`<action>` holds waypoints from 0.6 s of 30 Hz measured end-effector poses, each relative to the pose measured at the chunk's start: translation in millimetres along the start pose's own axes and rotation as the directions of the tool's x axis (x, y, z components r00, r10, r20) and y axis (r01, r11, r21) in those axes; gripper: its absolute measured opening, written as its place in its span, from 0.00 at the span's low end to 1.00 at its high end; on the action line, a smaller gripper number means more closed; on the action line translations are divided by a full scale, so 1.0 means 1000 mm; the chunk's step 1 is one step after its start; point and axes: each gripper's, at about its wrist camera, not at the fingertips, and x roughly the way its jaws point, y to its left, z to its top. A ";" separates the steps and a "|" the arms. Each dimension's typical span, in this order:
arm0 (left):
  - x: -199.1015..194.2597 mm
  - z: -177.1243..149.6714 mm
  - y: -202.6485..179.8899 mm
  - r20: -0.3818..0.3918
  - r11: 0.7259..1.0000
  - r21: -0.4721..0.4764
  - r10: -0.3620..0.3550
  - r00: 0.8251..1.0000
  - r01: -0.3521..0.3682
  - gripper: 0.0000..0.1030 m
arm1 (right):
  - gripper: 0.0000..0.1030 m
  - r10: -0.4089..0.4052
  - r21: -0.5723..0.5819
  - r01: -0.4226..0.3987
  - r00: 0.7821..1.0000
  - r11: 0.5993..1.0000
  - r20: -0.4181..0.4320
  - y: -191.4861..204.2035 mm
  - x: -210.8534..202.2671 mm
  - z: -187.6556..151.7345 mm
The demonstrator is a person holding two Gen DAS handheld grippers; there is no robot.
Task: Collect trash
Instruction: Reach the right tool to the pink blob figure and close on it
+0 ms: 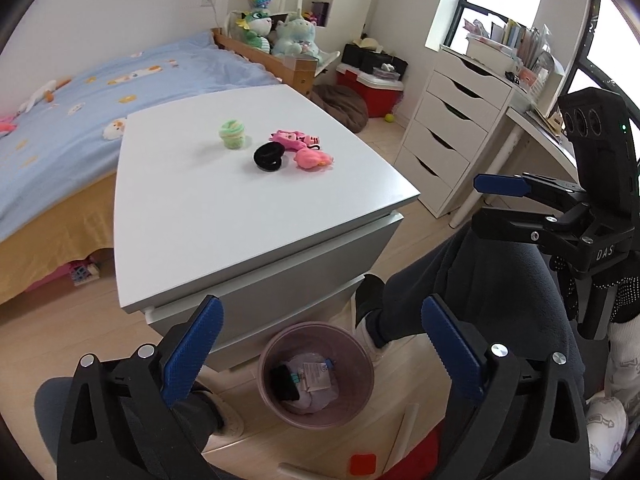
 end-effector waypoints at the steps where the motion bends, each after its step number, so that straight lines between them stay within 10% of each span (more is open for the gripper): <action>1: 0.000 0.000 0.001 0.001 1.000 -0.002 0.002 1.000 -0.002 0.93 | 0.97 0.001 0.001 -0.001 1.000 1.000 0.000 0.000 0.000 0.000; 18: -0.001 0.010 0.012 0.034 0.999 -0.028 0.023 0.999 -0.022 0.93 | 0.97 -0.005 -0.009 0.005 1.000 1.000 -0.005 0.000 0.011 0.014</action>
